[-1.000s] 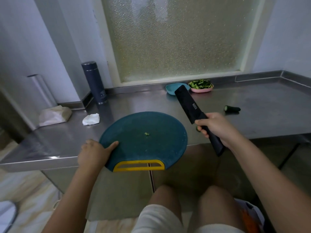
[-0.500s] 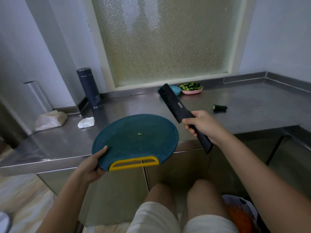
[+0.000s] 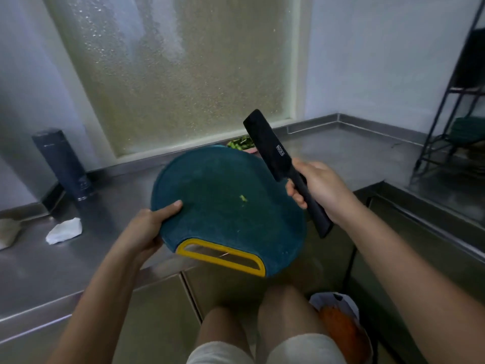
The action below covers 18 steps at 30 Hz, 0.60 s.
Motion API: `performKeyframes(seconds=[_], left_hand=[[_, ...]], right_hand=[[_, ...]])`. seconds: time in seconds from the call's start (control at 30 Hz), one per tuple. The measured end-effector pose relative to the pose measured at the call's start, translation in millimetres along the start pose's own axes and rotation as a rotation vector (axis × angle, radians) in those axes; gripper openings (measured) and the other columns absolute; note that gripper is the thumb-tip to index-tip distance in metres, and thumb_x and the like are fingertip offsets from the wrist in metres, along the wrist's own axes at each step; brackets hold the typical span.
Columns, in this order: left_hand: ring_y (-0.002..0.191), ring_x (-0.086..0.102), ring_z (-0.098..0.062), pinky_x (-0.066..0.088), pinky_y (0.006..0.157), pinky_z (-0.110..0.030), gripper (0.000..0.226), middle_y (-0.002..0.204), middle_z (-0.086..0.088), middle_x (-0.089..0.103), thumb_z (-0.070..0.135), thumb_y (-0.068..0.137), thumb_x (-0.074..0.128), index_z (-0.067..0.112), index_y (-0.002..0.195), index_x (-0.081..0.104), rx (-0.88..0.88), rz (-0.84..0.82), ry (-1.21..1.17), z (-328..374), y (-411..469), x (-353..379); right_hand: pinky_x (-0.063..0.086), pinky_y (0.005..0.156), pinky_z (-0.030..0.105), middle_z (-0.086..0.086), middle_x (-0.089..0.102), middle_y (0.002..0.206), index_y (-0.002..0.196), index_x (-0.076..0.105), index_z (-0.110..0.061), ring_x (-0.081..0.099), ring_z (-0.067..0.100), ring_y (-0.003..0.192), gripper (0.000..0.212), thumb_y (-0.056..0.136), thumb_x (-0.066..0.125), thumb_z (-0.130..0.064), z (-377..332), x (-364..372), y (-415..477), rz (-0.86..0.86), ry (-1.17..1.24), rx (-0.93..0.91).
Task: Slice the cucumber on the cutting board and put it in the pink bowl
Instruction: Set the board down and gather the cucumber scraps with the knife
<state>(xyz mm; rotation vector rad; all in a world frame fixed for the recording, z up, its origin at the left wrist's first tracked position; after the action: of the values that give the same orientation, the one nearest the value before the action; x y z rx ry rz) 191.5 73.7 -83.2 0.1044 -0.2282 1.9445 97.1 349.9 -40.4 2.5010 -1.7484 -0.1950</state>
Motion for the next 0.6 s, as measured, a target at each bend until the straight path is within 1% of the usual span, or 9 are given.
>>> performKeyframes(seconds=[0.07,0.1,0.13,0.2,0.27,0.33,0.4,0.47,0.6], left_hand=[[0.077,0.071,-0.021,0.058,0.062,-0.028,0.017,0.094,-0.010,0.073,0.010,0.089,0.055,0.002,0.102,0.063,0.003,-0.082,0.034,-2,14,26],[0.075,0.071,-0.020,0.058,0.061,-0.027,0.016,0.091,-0.009,0.073,0.009,0.089,0.055,0.002,0.101,0.063,0.007,-0.117,0.050,-4,20,39],[0.075,0.071,-0.020,0.058,0.062,-0.028,0.016,0.091,-0.009,0.073,0.010,0.089,0.055,0.003,0.101,0.063,0.009,-0.147,0.063,-6,25,51],[0.083,0.070,-0.024,0.059,0.075,-0.036,0.020,0.096,-0.010,0.073,0.015,0.089,0.058,0.004,0.105,0.063,0.012,-0.206,0.102,-11,36,75],[0.094,0.067,-0.030,0.052,0.088,-0.046,0.025,0.102,-0.012,0.071,0.021,0.089,0.059,0.006,0.109,0.063,0.010,-0.261,0.146,-18,44,96],[0.096,0.066,-0.032,0.051,0.090,-0.048,0.029,0.104,-0.013,0.070,0.025,0.088,0.061,0.006,0.110,0.062,0.009,-0.301,0.176,-23,51,114],[0.094,0.067,-0.032,0.054,0.083,-0.046,0.032,0.104,-0.016,0.070,0.030,0.088,0.061,0.005,0.108,0.062,0.012,-0.327,0.200,-28,54,128],[0.087,0.068,-0.029,0.055,0.073,-0.039,0.031,0.099,-0.015,0.070,0.037,0.089,0.058,0.008,0.099,0.062,0.015,-0.326,0.220,-32,56,137],[0.083,0.066,-0.023,0.053,0.066,-0.033,0.039,0.091,-0.010,0.069,0.050,0.091,0.048,0.013,0.088,0.062,0.050,-0.283,0.317,-33,63,139]], right_hand=[[0.034,0.039,0.026,0.006,0.056,0.061,0.096,0.060,-0.011,0.044,0.013,0.041,0.033,0.103,0.035,-0.032,4,-7,-11,0.096,-0.040,-0.032],[0.035,0.040,0.026,0.006,0.056,0.066,0.114,0.059,-0.021,0.045,0.012,0.043,0.028,0.103,0.036,-0.032,6,-8,-17,0.131,-0.039,-0.048],[0.036,0.040,0.026,0.005,0.054,0.069,0.126,0.051,-0.036,0.045,0.012,0.045,0.028,0.103,0.036,-0.030,11,-8,-24,0.158,-0.038,-0.065],[0.037,0.042,0.025,0.002,0.050,0.071,0.129,0.038,-0.050,0.045,0.012,0.047,0.035,0.102,0.038,-0.028,22,-1,-38,0.199,-0.045,-0.091],[0.037,0.045,0.028,0.002,0.047,0.072,0.133,0.035,-0.053,0.043,0.014,0.051,0.039,0.102,0.038,-0.029,35,11,-50,0.240,-0.059,-0.107],[0.038,0.054,0.029,-0.004,0.047,0.074,0.130,0.031,-0.061,0.044,0.010,0.058,0.040,0.102,0.037,-0.033,48,24,-56,0.283,-0.108,-0.124],[0.037,0.066,0.028,-0.015,0.045,0.078,0.126,0.022,-0.069,0.043,0.000,0.065,0.043,0.102,0.034,-0.036,56,40,-58,0.307,-0.163,-0.142],[0.037,0.068,0.027,-0.014,0.043,0.080,0.131,0.015,-0.067,0.043,0.001,0.066,0.045,0.102,0.031,-0.036,58,56,-57,0.306,-0.195,-0.146],[0.038,0.060,0.009,0.000,0.046,0.102,0.144,0.009,-0.051,0.051,0.011,0.074,0.048,0.103,0.026,-0.034,58,77,-51,0.321,-0.272,-0.080]])
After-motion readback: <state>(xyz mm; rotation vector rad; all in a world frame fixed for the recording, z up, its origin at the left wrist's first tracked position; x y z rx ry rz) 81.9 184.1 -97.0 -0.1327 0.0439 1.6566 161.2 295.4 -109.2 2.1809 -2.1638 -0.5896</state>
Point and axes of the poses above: each hand's wrist, its own y-axis towards the middle knuckle, its own x-axis out of the palm, z = x × y, the point moved 4 cm from there along y, towards the middle knuckle
